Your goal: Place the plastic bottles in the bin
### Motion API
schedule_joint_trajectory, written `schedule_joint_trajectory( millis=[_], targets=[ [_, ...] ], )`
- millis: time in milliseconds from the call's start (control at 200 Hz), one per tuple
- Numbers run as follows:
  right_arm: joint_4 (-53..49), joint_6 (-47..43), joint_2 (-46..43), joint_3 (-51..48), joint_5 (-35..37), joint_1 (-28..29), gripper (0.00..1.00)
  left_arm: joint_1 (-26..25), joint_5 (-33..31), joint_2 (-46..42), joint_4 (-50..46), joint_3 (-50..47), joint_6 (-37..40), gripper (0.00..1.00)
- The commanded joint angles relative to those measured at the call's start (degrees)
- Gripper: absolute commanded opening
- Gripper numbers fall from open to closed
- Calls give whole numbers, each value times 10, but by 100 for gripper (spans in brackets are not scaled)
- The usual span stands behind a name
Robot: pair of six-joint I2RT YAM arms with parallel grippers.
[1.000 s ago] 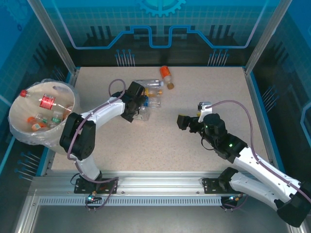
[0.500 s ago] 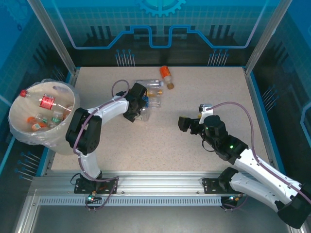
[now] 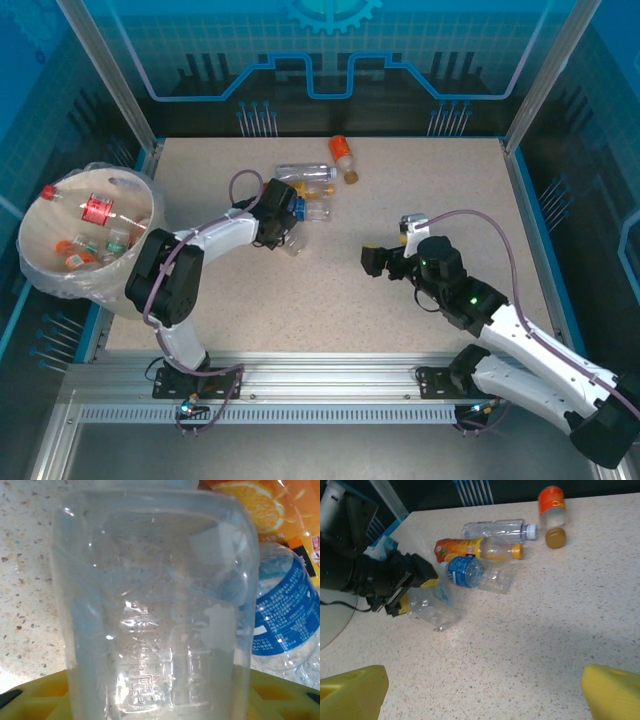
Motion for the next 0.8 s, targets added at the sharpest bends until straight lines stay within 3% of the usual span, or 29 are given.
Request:
schedule_joint_trajectory(
  millis=[0,365,795],
  targets=[
    [21,-44,12,12,-44,-2,100,9,5,-15,20,-26,64,55],
    [60,-79,50,21,-57,22,100,11,24,-103,95,-98,202,47],
    [83,-108,107,62,-83,34,100,21,44,-288,25,-89,314,44]
  ],
)
